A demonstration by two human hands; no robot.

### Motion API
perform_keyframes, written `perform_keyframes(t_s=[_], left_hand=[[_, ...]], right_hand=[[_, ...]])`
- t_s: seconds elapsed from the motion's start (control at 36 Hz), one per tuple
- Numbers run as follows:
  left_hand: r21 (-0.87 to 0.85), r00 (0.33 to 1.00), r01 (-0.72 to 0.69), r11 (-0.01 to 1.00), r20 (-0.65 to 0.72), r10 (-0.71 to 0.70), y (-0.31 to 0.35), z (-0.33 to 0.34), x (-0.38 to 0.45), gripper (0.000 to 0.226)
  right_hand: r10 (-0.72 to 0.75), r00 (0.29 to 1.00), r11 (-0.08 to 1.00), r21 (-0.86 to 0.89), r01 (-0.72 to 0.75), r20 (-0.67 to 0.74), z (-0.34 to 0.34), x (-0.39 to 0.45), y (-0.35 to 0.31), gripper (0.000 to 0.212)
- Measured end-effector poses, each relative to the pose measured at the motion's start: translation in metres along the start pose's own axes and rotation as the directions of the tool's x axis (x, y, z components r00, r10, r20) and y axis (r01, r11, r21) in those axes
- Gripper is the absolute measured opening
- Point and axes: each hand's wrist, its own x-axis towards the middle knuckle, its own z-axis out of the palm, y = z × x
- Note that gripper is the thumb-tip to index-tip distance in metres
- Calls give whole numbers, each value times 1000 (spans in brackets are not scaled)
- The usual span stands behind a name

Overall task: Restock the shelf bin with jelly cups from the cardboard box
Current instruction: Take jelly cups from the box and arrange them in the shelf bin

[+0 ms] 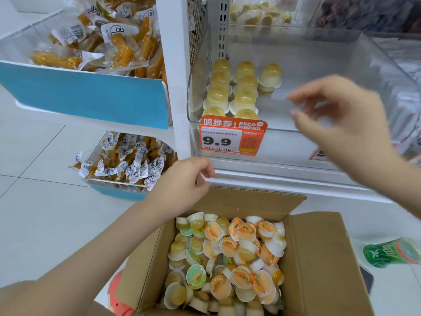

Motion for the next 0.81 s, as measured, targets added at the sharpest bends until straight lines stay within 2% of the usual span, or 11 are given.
perform_keyframes(t_s=[0.08,0.14,0.22,0.31,0.36,0.39,0.47,0.56,0.69,0.81], left_hand=[[24,994,83,996,69,-85,-23,29,-11,14],[71,973,158,985,157,-167,-43,53,-22,18],[244,895,230,942,328,-304,-77,89,-43,23],[376,813,219,900,440,-381,-109,119,-57,25],[447,766,192,874,489,-418,-124,136,-64,27],[476,746,173,862,508,-430,-131,145,-66,27],[522,707,105,846,559,-433,-145,168,-67,33],[607,650,-41,793,619,-440,-157,191,-61,34],[723,701,-186,666,572,-426,-168,205,-54,58],[719,690,-200,666,586,-426,-181,205,-44,57]], right_hand=[[-13,986,995,100,-3,166,22,-60,-7,21],[47,933,987,126,-98,356,50,-99,2,24],[153,766,969,57,-241,624,101,-150,28,29],[198,543,964,-61,-259,816,147,-190,52,37],[229,447,959,-121,-258,865,175,-210,64,44],[234,422,959,-136,-250,876,189,-218,67,47],[220,371,967,-152,-205,902,228,-238,73,48],[213,337,971,-160,-178,917,263,-251,75,45],[271,298,960,-237,-147,915,299,-266,79,47],[324,271,938,-271,-216,906,315,-278,85,49]])
